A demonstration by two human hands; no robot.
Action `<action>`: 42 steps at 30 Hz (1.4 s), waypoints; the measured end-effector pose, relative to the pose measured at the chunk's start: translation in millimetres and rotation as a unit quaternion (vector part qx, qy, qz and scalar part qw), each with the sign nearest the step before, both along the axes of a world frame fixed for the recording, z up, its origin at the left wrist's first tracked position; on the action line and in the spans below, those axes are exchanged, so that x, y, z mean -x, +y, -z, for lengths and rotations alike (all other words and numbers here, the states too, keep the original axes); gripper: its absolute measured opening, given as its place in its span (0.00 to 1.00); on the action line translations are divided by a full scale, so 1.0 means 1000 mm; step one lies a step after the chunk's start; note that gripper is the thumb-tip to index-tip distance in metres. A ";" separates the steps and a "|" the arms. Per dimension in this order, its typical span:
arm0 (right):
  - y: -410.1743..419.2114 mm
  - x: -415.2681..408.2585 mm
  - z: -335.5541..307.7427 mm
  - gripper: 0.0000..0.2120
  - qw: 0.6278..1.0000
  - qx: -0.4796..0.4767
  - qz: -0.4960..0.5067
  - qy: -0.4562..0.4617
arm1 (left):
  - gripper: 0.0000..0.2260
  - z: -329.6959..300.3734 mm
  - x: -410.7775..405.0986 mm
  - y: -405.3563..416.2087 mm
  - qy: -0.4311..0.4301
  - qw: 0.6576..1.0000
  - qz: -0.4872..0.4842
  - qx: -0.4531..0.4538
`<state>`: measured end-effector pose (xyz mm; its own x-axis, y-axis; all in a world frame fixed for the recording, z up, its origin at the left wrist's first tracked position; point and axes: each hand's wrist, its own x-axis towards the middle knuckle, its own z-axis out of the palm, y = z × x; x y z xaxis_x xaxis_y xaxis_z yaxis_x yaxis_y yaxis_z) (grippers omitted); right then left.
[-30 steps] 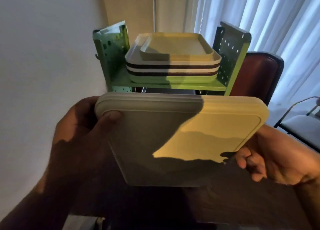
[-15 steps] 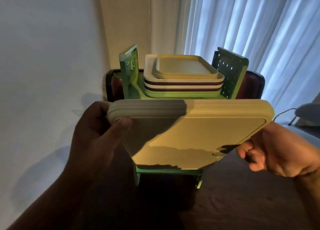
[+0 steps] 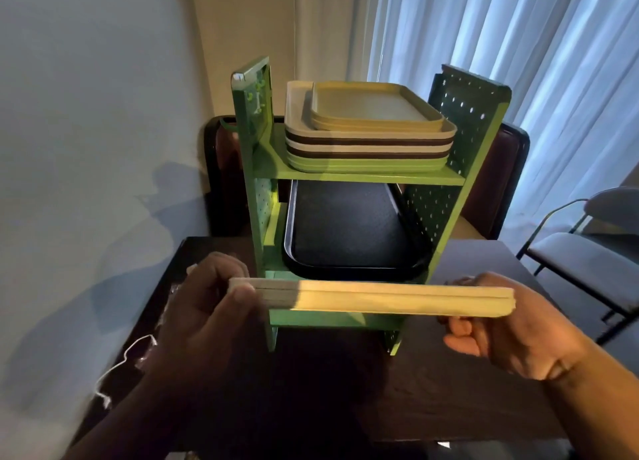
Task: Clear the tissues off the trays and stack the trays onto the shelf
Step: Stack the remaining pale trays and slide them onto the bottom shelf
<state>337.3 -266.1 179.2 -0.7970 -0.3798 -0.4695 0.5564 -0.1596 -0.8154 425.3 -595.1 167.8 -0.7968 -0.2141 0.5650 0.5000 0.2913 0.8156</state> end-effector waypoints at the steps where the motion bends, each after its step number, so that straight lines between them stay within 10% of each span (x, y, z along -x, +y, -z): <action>1: -0.001 0.002 0.007 0.11 1.000 0.008 0.012 -0.003 | 0.14 0.008 0.002 -0.002 -0.004 1.000 0.004 0.013; 8: -0.013 0.013 0.068 0.05 0.998 0.012 0.069 -0.006 | 0.18 0.068 0.014 -0.011 -0.130 0.991 0.019 -0.039; 21: -0.023 0.022 0.171 0.26 0.971 -0.209 0.091 0.071 | 0.06 0.180 0.053 0.010 -0.316 0.908 -0.120 -0.246; 23: -0.021 0.013 0.179 0.28 0.928 -0.342 0.016 0.151 | 0.05 0.192 0.057 0.014 -0.323 0.901 -0.134 -0.255; 30: -0.017 -0.004 0.221 0.30 0.598 -0.633 -0.280 0.403 | 0.07 0.210 0.058 0.025 -0.338 0.909 -0.162 -0.184; 37: -0.033 0.015 0.223 0.31 0.519 -0.667 -0.317 0.430 | 0.10 0.206 0.070 0.022 -0.343 0.927 -0.141 -0.054; 42: -0.056 0.037 0.209 0.33 0.487 -0.707 -0.313 0.406 | 0.26 0.201 0.090 0.032 -0.359 0.901 -0.035 0.242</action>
<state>299.9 -321.9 -30.3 -0.8740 -0.4225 -0.2400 -0.4624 0.8749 0.1441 335.2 -563.2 -33.3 -0.9881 -0.1452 -0.0499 -0.1392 0.7099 0.6904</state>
